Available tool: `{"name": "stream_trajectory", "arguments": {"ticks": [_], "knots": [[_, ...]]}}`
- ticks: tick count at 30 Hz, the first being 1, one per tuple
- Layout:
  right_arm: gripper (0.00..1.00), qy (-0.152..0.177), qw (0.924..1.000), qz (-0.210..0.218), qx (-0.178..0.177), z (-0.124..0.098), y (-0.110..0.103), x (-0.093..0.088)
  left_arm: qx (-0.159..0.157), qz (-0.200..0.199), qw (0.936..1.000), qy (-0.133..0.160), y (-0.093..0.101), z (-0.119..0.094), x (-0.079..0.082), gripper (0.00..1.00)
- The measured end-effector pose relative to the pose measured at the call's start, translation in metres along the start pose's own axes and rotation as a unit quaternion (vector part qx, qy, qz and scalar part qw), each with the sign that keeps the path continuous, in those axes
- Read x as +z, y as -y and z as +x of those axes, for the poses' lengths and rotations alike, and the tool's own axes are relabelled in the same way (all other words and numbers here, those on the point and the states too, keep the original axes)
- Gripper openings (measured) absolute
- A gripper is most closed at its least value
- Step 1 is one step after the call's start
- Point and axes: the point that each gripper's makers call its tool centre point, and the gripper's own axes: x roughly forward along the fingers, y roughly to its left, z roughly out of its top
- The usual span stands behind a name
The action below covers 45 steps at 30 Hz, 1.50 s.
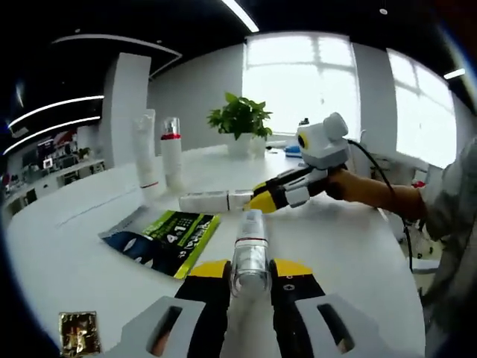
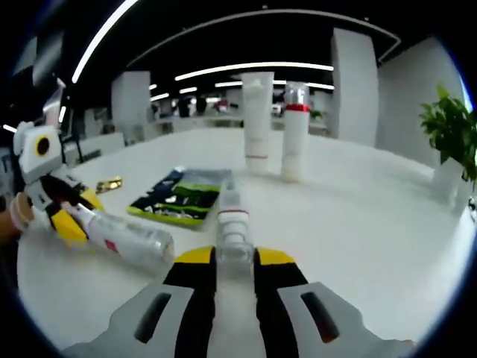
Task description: Arrange the skincare products in the storage area until every visible bottle or jar stands upright without overlapping.
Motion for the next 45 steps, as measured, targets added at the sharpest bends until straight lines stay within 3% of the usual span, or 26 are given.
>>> {"name": "stream_trajectory", "arguments": {"ticks": [10, 17, 23, 34, 45], "knots": [[0.18, 0.048, 0.9987, -0.013, -0.012, -0.027, 0.0, 0.043, 0.038, -0.013, 0.9964, 0.074, 0.003, -0.043, 0.055, 0.21], [0.18, 0.078, 0.997, 0.001, 0.004, -0.044, -0.011, 0.068, 0.072, 0.01, 0.9944, 0.076, 0.0, -0.056, 0.07, 0.21], [0.18, 0.088, 0.996, 0.004, 0.01, -0.05, -0.013, 0.079, 0.077, 0.016, 0.9938, 0.079, 0.004, -0.061, 0.081, 0.21], [0.17, 0.09, 0.9957, 0.002, 0.02, -0.064, -0.022, 0.086, 0.12, 0.036, 0.9902, 0.062, -0.002, -0.07, 0.086, 0.21], [0.17, 0.08, 0.9964, -0.003, 0.026, -0.056, -0.025, 0.091, 0.147, 0.015, 0.9886, 0.029, -0.015, -0.068, 0.067, 0.21]]}}
